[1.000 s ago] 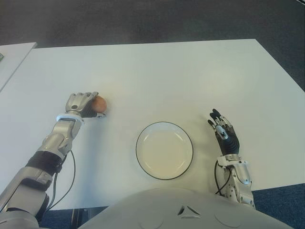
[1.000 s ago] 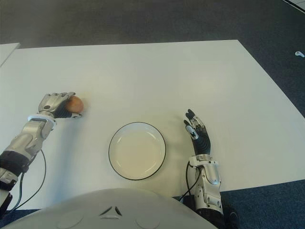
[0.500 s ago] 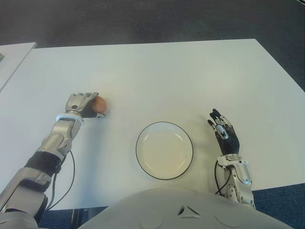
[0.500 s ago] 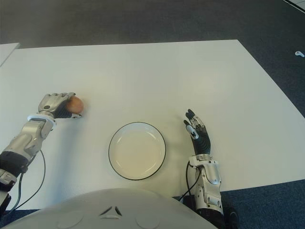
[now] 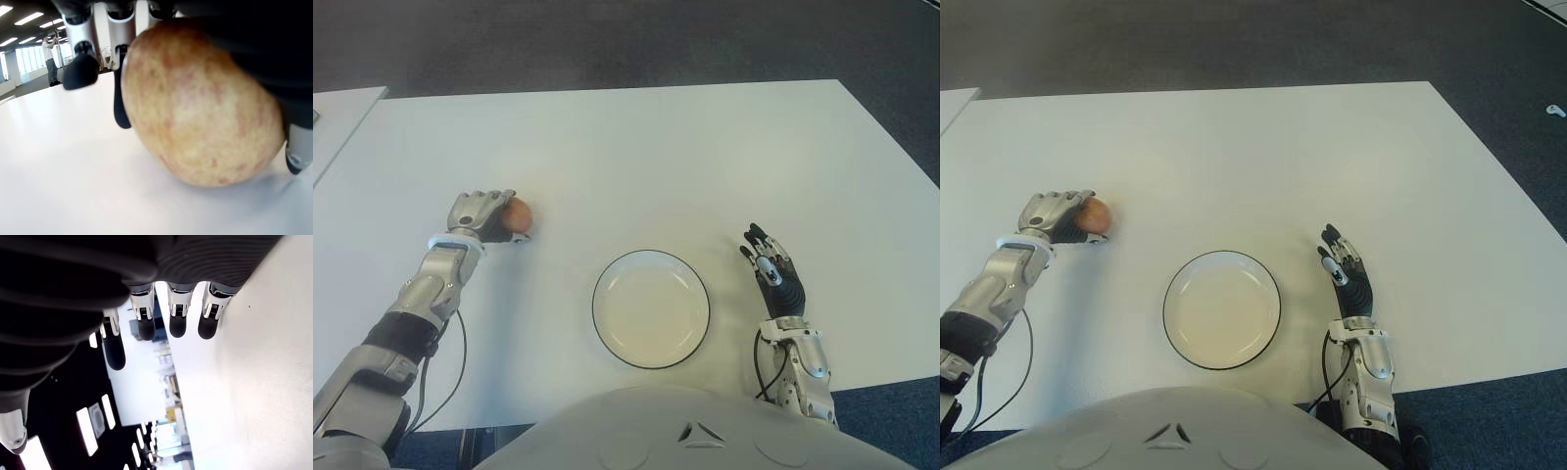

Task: Put the apples into the plate.

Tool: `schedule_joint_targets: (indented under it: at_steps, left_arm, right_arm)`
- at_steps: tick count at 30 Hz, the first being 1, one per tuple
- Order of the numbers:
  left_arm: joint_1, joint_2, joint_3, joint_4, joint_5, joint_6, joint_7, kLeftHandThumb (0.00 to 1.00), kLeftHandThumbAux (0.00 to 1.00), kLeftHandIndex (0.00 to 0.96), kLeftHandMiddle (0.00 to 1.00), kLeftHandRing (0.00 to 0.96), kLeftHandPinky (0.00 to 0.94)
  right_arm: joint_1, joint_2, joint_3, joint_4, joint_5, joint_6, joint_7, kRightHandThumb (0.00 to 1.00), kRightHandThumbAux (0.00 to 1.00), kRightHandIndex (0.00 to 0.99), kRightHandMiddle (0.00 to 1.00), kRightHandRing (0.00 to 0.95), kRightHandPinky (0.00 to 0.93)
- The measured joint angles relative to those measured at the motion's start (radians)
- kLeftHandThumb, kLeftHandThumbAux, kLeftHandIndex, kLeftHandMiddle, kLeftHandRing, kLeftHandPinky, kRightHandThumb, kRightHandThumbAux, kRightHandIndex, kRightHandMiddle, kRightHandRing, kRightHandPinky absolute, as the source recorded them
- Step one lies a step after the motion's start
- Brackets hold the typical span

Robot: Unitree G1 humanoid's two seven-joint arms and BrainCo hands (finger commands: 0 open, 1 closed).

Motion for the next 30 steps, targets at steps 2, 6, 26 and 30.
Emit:
schedule_joint_targets:
  at_steps: [2, 6, 26, 30]
  left_arm:
    - [0.003, 0.001, 0.001, -0.007, 0.000, 0.000, 0.000, 0.852, 0.668, 0.402, 0.528, 0.813, 0.799]
    - [0.006, 0.006, 0.006, -0.025, -0.001, -0.002, 0.000, 0.852, 0.668, 0.402, 0.527, 0.813, 0.797]
    - [0.130, 0.080, 0.213, -0.462, -0.022, -0.006, -0.112, 0.856, 0.666, 0.404, 0.530, 0.829, 0.779]
    - [0.133, 0.088, 0.253, -0.555, -0.008, -0.007, -0.129, 0.856, 0.666, 0.403, 0.528, 0.829, 0.782]
  right_arm:
    - [0.000, 0.000, 0.000, -0.001, 0.000, 0.000, 0.000, 0.357, 0.554, 0.214, 0.103, 0.018, 0.001]
    - [0.001, 0.000, 0.000, -0.005, 0.001, 0.001, 0.000, 0.369, 0.551, 0.216, 0.097, 0.010, 0.000]
    - [0.021, -0.010, -0.002, -0.018, 0.013, -0.002, 0.042, 0.306, 0.521, 0.259, 0.135, 0.042, 0.005]
    - [0.022, -0.016, -0.002, -0.022, 0.013, 0.004, 0.044, 0.308, 0.513, 0.266, 0.137, 0.040, 0.010]
